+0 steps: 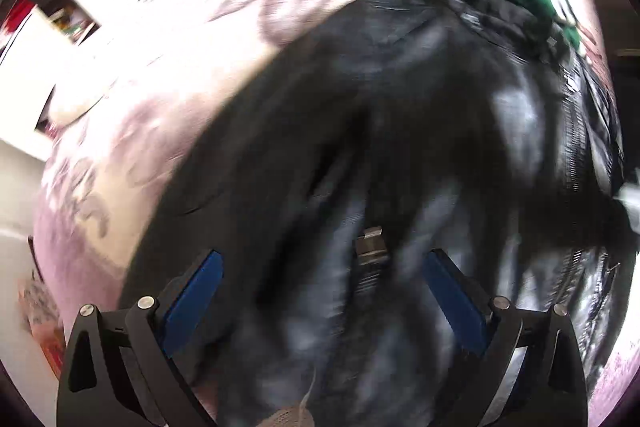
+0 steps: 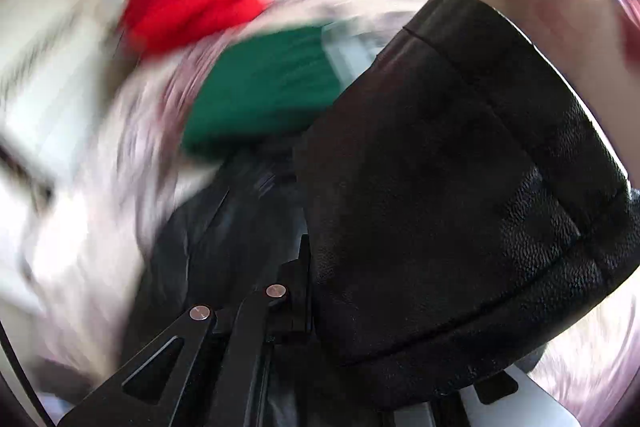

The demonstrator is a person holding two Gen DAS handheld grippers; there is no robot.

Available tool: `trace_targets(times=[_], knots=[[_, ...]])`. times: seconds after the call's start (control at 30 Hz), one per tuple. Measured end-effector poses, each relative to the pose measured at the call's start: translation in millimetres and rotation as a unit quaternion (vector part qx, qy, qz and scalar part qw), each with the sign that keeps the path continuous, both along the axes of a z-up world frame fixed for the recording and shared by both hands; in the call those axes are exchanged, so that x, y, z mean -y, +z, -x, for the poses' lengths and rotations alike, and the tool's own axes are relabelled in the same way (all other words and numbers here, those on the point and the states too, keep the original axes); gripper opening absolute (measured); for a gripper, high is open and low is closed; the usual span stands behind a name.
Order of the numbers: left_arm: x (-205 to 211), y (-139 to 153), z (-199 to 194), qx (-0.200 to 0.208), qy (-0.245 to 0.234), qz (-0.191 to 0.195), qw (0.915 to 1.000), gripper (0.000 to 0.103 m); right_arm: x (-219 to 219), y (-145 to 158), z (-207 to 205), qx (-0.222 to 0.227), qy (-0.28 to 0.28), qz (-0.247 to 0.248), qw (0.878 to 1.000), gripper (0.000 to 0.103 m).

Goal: Fold large clothes
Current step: 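Fold the held sleeve across the jacket front with the right tool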

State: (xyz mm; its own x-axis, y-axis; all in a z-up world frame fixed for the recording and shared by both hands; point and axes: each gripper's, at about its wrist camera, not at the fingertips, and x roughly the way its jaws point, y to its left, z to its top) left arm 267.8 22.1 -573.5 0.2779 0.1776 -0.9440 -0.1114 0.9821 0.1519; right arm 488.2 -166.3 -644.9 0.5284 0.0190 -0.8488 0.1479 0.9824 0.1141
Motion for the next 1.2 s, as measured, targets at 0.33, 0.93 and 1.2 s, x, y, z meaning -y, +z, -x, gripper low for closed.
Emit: trace_targets(times=[0.33,0.93,1.2], knots=[[-96.1,-9.5,19.0,-0.030,0.051,0.015,0.9981,0.103,-109.5,-99.9,-15.3,-0.181,0.121,-0.091,0.972,0.080],[-0.2,1.3,-41.0,-0.005,0.035,0.018,0.9992,0.103,170.2,-198.0,124.4,-0.016,-0.367,-0.578,0.729,0.060],[13.2,-52.5,-105.7,-0.044,0.048,-0.022,0.9977,0.103,183.7,-161.8,148.3,-0.073,-0.345,-0.524,0.776,0.059]])
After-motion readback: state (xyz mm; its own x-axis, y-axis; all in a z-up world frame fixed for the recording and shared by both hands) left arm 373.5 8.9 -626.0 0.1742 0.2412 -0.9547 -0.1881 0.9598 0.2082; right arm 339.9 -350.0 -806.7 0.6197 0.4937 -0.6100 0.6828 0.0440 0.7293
